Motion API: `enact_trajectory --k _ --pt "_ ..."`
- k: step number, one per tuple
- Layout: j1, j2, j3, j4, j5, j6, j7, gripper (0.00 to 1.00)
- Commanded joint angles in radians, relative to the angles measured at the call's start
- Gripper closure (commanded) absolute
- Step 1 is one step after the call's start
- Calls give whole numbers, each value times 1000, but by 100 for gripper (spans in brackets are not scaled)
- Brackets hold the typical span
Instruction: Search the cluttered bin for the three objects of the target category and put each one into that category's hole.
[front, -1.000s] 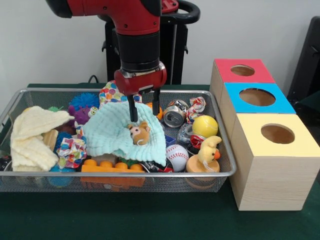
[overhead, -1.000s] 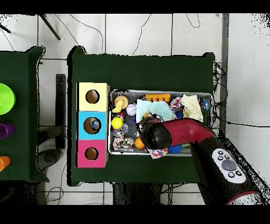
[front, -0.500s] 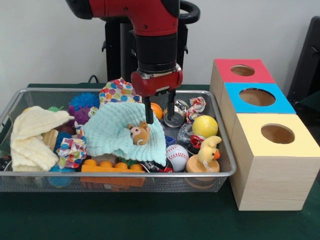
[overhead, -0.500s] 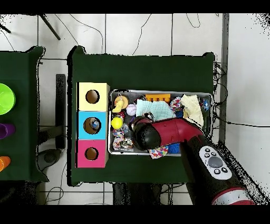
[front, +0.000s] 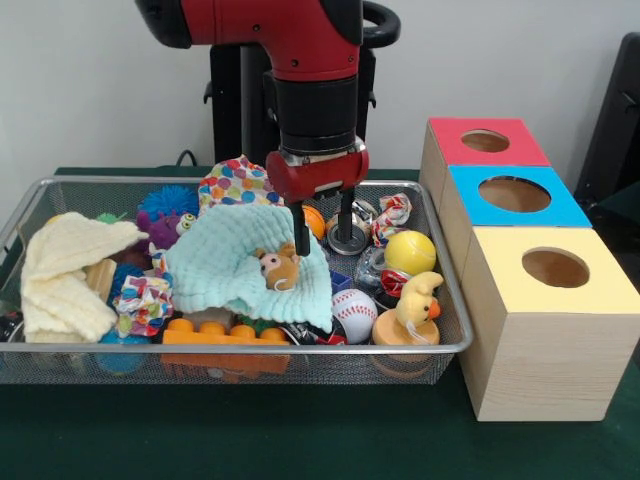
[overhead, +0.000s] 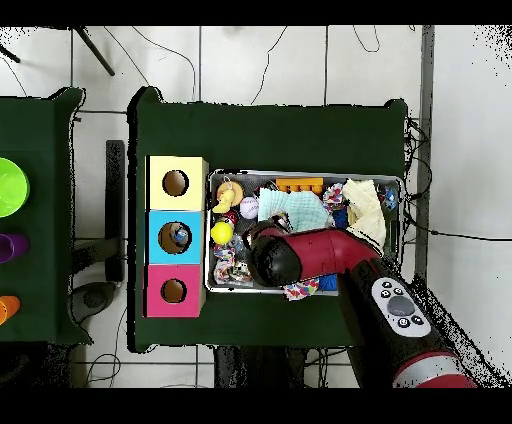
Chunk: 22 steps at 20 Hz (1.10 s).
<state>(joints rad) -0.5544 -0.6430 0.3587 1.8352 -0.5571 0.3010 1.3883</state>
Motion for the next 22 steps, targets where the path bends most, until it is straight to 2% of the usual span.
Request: enact_trajectory --k 1,11,18,22 --pt "1 66 -55 68 29 -93 216 0" --pt "5 56 -25 110 33 -99 168 0" --pt "56 -30 -23 163 72 -73 191 0" --pt "65 -41 -15 183 86 -84 191 0"
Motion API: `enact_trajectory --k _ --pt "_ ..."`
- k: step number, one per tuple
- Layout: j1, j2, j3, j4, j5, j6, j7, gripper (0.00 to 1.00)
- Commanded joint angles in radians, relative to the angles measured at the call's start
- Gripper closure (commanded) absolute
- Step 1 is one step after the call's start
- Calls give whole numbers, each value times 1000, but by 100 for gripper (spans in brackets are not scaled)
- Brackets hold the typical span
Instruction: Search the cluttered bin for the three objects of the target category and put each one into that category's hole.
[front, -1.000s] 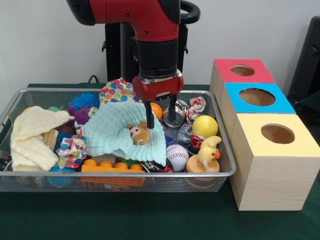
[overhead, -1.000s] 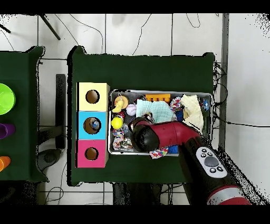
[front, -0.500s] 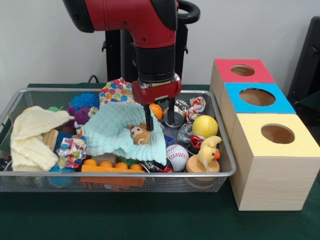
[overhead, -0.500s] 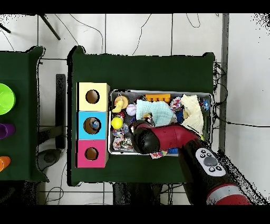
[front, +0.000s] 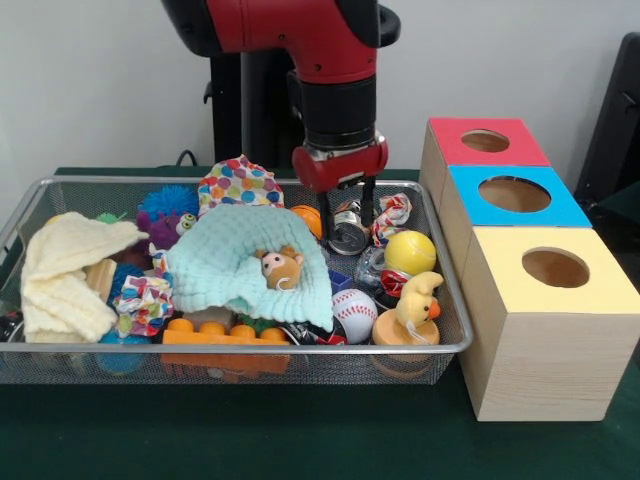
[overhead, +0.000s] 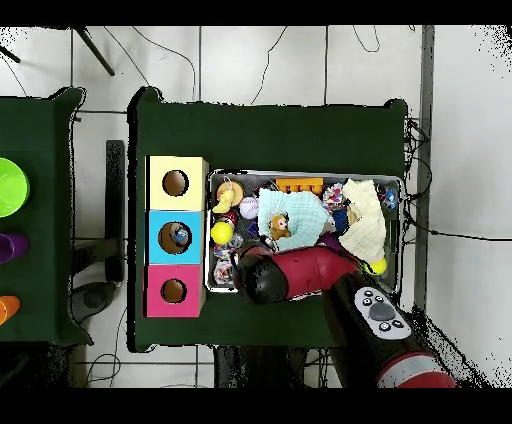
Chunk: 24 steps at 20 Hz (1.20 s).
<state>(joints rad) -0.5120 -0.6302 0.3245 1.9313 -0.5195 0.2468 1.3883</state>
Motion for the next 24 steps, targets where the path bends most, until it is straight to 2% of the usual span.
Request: enact_trajectory --k 1,5,14,24 --pt "25 -53 15 89 51 -35 192 0" --pt "33 -36 -4 86 50 -58 197 0" --pt "47 66 -31 25 34 -134 193 0" --pt "63 95 -45 1 50 -158 187 0"
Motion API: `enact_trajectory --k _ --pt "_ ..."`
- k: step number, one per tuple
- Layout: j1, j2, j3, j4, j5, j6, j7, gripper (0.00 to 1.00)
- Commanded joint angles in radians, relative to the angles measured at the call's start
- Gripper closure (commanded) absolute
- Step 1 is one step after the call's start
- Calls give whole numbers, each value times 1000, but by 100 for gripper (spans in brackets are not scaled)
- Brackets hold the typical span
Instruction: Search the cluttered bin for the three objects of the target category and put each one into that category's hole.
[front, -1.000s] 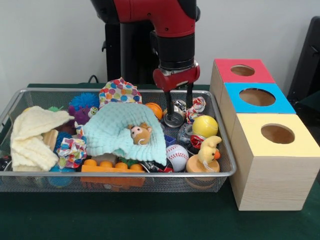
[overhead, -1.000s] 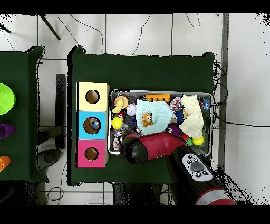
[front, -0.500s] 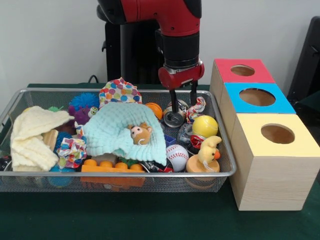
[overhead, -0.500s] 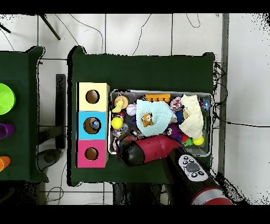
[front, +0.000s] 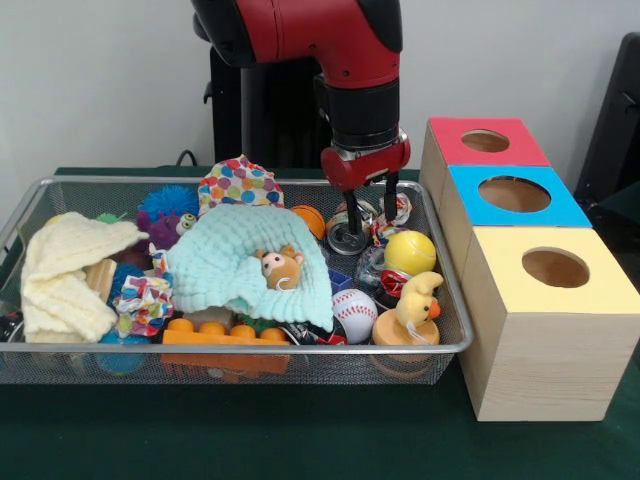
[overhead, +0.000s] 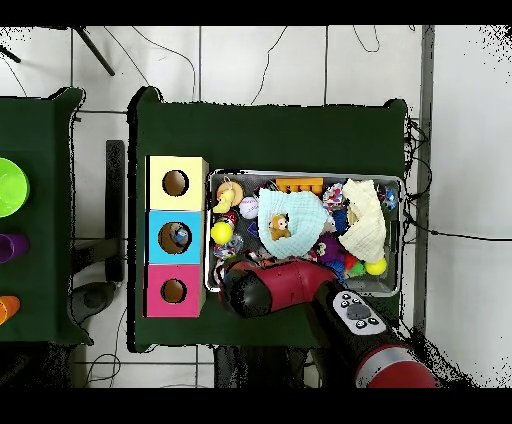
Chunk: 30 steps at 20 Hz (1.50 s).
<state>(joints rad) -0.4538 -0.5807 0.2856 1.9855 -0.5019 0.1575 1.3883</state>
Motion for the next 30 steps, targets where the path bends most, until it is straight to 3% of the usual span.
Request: enact_trajectory --k 1,15,24,30 --pt "6 47 -7 -55 33 -70 187 0" --pt "8 48 -3 -52 36 -109 188 0" --pt "17 -7 23 -58 89 -36 183 0" --pt "21 -5 41 -77 129 -13 172 0"
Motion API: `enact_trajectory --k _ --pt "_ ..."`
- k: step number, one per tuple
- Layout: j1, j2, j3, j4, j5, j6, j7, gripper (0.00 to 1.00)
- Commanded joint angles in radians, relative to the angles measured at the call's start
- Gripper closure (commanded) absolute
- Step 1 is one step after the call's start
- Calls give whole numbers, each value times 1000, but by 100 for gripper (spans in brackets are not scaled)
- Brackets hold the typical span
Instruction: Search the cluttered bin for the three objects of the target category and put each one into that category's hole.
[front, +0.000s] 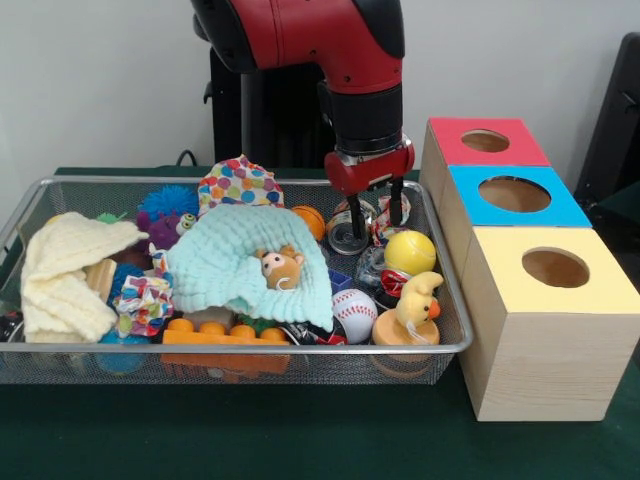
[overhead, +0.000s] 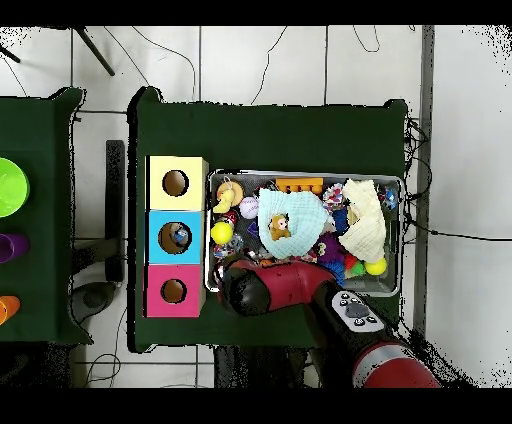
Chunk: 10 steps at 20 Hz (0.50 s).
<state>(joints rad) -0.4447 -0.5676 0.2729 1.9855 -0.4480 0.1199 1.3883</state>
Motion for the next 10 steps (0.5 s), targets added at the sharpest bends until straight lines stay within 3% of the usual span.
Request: enact_trajectory --k 1,10 --pt "12 -13 52 -79 77 17 169 0" --pt "2 27 31 -108 48 -26 136 0"
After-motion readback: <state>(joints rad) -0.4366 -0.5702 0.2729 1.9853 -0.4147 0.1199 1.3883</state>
